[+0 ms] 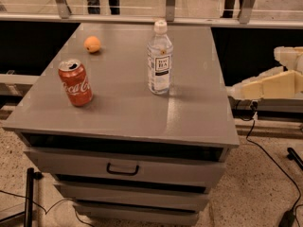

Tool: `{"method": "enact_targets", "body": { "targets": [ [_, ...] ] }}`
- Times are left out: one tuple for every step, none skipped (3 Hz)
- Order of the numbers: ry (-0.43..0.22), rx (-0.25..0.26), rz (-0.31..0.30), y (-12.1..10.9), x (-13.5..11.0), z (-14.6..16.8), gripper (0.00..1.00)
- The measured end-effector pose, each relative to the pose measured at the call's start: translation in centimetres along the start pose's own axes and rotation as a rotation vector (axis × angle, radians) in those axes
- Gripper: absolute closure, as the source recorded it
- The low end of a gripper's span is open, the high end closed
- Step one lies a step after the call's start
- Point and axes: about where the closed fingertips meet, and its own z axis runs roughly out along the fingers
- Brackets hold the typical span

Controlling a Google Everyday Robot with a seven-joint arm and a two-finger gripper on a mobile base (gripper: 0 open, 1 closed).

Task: Move blue plastic bottle near orange

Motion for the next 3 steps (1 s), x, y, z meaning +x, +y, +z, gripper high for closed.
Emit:
{"method": "enact_targets", "body": {
  "targets": [
    [-0.025,-0.004,-0.033,0.7,-0.5,2.7,0.00],
    [-0.054,-0.016,-0.049,1.1,-1.2,5.8,0.00],
    [-0.087,-0.025,-0.060,1.7,-2.1,8.9,0.00]
  ]
}}
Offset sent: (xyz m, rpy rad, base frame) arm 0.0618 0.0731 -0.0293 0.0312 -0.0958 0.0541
